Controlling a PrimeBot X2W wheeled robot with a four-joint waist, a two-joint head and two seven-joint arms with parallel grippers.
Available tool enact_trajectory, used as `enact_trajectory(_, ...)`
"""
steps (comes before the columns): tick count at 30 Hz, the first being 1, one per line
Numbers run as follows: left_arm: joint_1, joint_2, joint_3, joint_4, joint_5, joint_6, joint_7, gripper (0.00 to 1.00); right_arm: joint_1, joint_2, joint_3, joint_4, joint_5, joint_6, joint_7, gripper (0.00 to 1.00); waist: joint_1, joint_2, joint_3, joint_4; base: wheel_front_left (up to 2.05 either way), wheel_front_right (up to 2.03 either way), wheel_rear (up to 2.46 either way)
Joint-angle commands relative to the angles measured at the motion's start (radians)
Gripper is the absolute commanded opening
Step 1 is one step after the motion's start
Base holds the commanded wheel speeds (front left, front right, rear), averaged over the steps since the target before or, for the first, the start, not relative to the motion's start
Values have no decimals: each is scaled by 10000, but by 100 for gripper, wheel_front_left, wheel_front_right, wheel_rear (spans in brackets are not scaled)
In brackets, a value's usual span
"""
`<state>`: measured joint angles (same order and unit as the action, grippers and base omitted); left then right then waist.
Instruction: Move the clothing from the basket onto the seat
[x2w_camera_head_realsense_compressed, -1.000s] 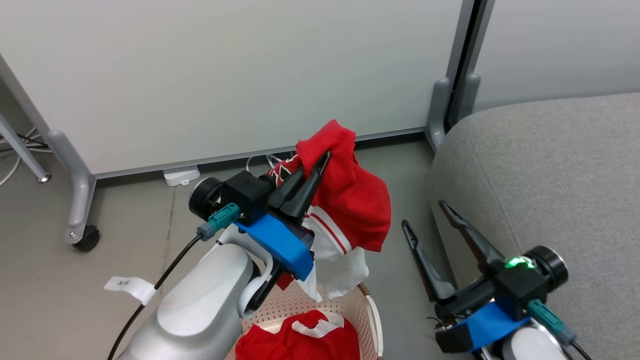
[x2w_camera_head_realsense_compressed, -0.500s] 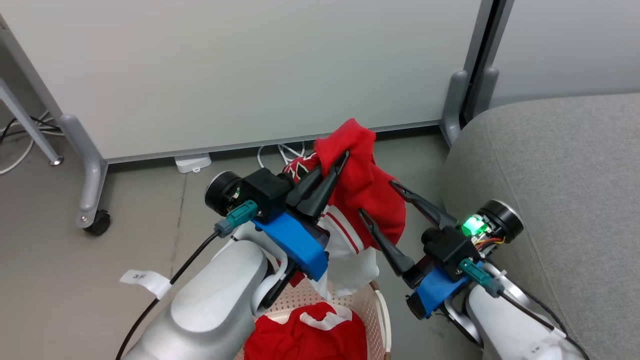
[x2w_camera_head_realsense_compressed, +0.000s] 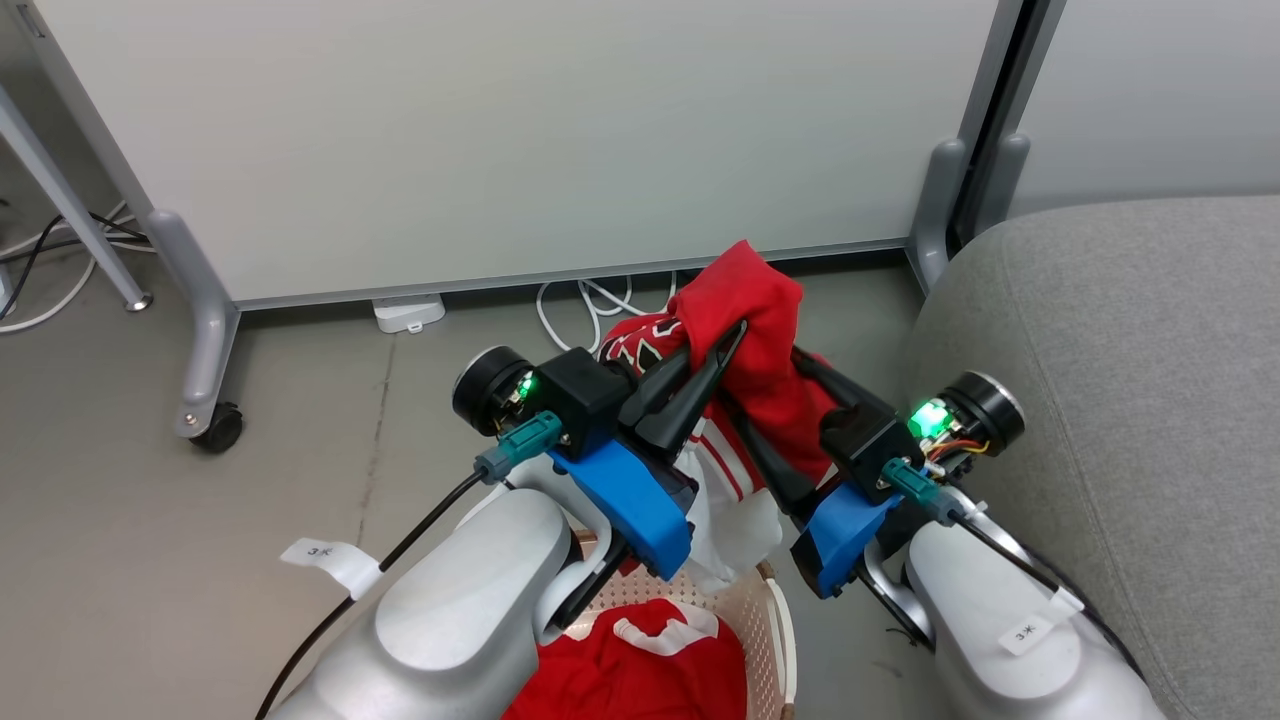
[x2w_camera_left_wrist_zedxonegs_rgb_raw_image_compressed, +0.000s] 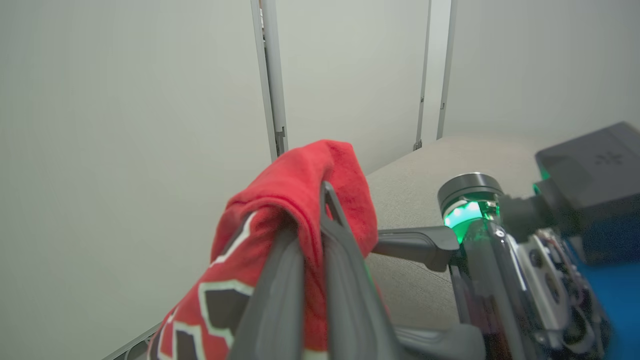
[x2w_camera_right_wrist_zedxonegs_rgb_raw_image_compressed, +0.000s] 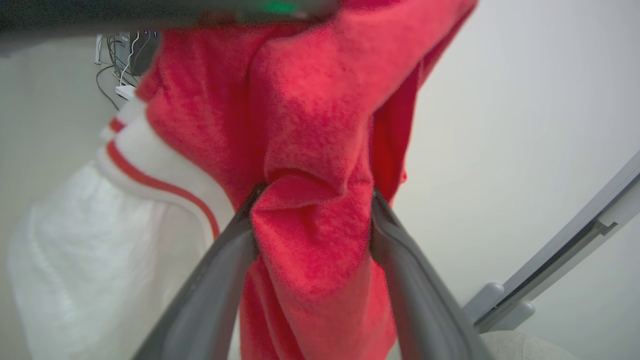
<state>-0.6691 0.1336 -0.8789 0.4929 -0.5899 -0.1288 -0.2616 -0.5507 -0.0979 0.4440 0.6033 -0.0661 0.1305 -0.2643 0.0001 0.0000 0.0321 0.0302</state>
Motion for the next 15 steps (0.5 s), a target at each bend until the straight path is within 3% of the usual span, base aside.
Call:
enact_trajectory(1,-92,5,-10,23,-60,-17,-47,0,-126,121,55,239,162,5,-3,0,-1,0,-2,12,0,0,0)
enact_trajectory(15,-89,49,2,-2,9,-18,-48,0,-53,207,177,237,561,5,-4,0,-1,0,-54,-57,0,0,0)
